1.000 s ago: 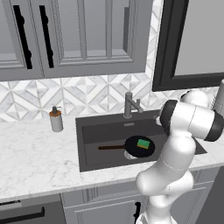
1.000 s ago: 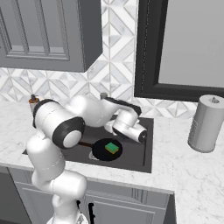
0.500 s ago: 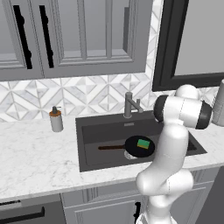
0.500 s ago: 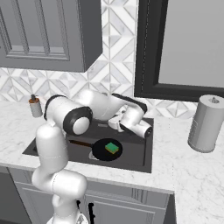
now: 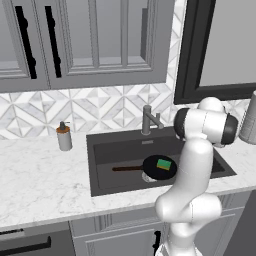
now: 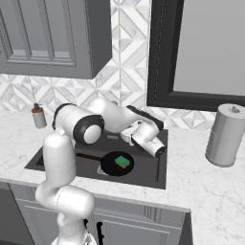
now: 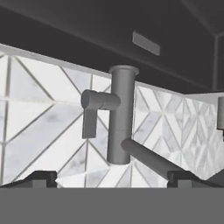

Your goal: Pick the pan and sponge and place them into the sink. Then turn on the water.

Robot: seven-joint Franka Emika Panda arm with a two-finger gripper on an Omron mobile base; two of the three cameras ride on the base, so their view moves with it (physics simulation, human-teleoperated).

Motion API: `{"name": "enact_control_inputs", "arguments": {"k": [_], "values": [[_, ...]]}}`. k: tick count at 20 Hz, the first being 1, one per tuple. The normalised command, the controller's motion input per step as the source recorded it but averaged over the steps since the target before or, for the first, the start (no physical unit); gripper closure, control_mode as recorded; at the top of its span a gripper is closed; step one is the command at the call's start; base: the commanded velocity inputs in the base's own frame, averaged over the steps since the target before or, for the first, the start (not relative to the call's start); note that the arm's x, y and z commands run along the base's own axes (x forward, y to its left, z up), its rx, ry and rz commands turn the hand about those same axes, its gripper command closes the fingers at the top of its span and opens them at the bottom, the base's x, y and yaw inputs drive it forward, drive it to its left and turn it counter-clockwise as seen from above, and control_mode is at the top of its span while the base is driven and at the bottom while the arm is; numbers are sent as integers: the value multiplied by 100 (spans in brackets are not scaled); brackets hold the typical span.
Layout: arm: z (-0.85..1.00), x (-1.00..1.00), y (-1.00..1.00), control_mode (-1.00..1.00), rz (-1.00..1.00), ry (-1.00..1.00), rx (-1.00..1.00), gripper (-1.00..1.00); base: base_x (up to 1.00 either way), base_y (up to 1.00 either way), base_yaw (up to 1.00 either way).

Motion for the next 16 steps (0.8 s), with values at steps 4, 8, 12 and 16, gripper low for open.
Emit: {"name": "enact_control_inputs", "arguments": {"k": [4, 8, 12, 16], "values": [[0, 28, 9, -100, -9, 0, 0, -100, 0, 0, 0], [0, 20, 14, -100, -4, 0, 0, -100, 0, 0, 0], [0, 31, 0, -100, 0, 0, 0, -100, 0, 0, 0], [0, 34, 0, -100, 2, 0, 0, -100, 0, 0, 0]]}}
